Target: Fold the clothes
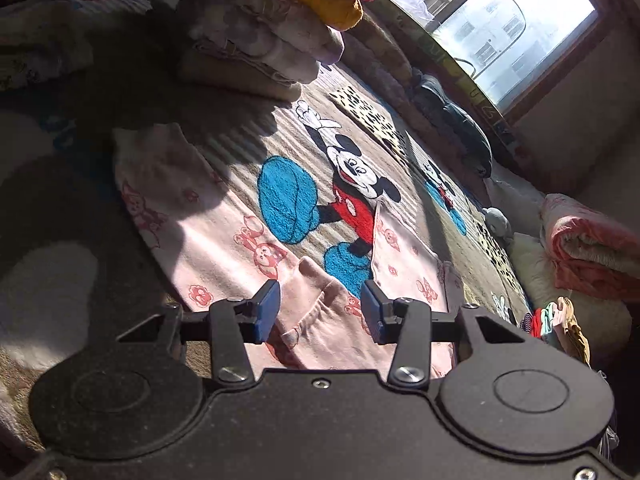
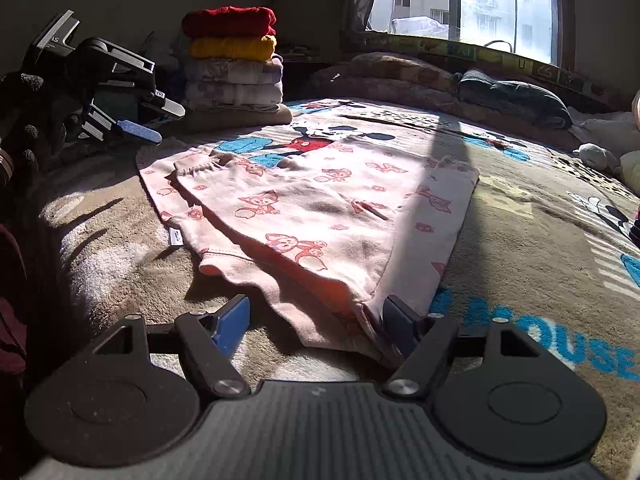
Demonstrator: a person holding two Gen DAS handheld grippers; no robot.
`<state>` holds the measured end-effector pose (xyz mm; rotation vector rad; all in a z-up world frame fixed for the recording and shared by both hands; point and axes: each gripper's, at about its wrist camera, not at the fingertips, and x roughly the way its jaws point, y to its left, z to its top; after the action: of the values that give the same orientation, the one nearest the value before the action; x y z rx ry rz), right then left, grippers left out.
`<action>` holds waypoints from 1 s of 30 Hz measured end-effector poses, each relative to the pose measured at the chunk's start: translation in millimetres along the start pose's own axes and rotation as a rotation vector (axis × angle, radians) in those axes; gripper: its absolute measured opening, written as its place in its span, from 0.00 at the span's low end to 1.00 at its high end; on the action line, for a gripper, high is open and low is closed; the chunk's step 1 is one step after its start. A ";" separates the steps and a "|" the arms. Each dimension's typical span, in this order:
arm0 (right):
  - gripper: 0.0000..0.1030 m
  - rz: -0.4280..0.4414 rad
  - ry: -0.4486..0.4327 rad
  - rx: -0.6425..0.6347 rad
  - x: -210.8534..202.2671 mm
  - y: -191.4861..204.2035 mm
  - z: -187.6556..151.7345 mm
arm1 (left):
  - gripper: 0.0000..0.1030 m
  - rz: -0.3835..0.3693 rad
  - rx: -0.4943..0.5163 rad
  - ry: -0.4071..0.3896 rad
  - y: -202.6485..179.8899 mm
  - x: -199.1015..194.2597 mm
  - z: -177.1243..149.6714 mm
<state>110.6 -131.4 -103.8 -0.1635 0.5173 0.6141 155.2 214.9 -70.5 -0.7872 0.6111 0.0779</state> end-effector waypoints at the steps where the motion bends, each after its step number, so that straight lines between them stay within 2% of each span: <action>1: 0.71 -0.002 -0.002 0.002 -0.7 -0.3 0.0 | 0.40 -0.002 -0.035 0.013 5.0 3.0 -3.9; 8: 0.71 -0.006 -0.014 0.000 -1.7 -0.6 -0.7 | 0.40 0.003 -0.120 0.025 19.7 13.9 -16.0; 13: 0.71 -0.003 -0.019 0.003 -2.5 -3.1 -1.1 | 0.40 0.014 -0.105 0.028 18.9 18.9 -18.1; 17: 0.71 0.003 -0.017 0.005 -2.5 -3.8 -2.0 | 0.27 0.033 -0.065 0.025 12.5 26.3 -17.5; 20: 0.71 0.007 -0.017 0.009 -2.6 -4.8 -2.1 | 0.06 0.038 -0.020 0.014 3.2 28.8 -16.5; 22: 0.71 0.008 -0.016 0.012 -2.7 -5.6 -2.0 | 0.04 0.041 0.001 0.008 -4.3 28.6 -15.1; 30: 0.71 0.011 -0.039 0.040 -8.1 -14.5 0.8 | 0.03 -0.075 0.068 -0.024 -68.2 28.4 -0.4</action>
<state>113.8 -147.0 -99.0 -0.1104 0.4927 0.6164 198.0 161.6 -42.4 -0.7417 0.5583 -0.0026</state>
